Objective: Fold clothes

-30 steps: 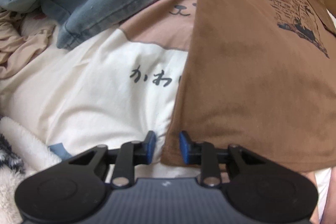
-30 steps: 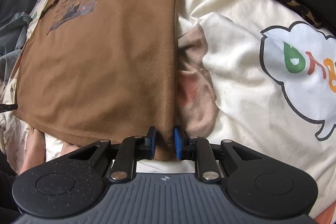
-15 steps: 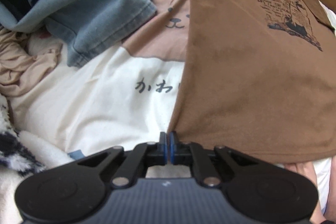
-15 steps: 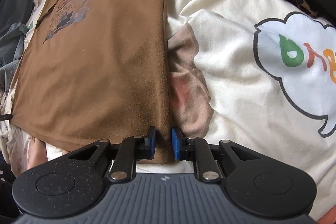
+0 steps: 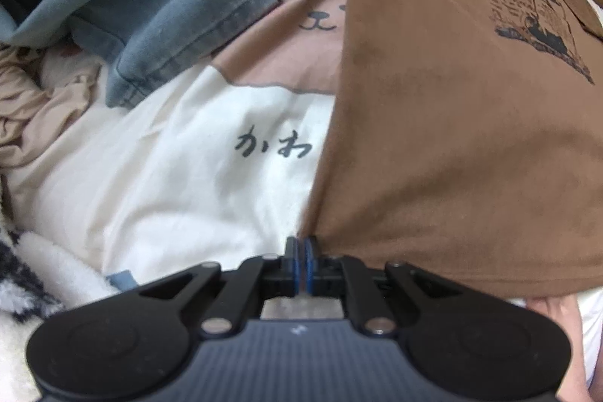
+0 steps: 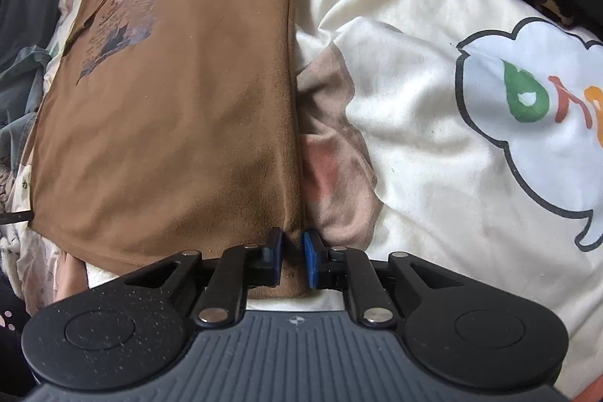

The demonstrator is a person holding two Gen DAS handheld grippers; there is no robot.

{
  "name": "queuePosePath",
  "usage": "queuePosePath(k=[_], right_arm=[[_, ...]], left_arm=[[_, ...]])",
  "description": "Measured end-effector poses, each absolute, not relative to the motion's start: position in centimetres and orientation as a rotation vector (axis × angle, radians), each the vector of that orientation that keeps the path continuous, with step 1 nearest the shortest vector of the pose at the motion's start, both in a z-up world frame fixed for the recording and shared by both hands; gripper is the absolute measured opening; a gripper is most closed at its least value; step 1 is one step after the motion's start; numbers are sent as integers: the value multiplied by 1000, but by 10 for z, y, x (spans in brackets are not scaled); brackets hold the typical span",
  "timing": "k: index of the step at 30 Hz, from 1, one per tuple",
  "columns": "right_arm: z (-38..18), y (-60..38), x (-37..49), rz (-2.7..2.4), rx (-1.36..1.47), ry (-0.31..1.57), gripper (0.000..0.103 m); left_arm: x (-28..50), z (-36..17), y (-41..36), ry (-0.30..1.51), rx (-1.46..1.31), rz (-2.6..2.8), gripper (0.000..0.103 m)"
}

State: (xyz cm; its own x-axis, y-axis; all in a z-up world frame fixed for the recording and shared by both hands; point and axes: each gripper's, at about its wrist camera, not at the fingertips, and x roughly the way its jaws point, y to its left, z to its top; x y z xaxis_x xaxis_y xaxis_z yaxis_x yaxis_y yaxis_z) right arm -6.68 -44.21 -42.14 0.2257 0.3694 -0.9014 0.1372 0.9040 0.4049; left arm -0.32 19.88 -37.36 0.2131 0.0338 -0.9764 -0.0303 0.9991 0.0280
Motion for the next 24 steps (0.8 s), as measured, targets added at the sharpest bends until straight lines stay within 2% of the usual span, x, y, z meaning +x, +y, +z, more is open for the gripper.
queuePosePath(k=[1, 3, 8, 11, 13, 15, 24], right_arm=[[-422, -444, -68, 178, 469, 1353, 30], [-422, -444, -67, 196, 472, 1363, 37], [-422, -442, -66, 191, 462, 1383, 37], [-422, -440, -66, 159, 462, 1391, 34], [-422, -439, -66, 138, 463, 1397, 23], [-423, -438, -66, 117, 463, 1403, 18], [-424, -426, -69, 108, 384, 1395, 17]], left_arm=[[-4, -374, 200, 1353, -6, 43, 7], [-5, -374, 200, 1351, -15, 37, 11], [-6, -375, 198, 1349, -5, 23, 15], [-8, -377, 200, 1350, -7, 15, 18], [-10, -377, 202, 1355, -14, 13, 18], [-11, -377, 205, 1367, -38, 22, 18], [-17, -374, 181, 1379, 5, 57, 18]])
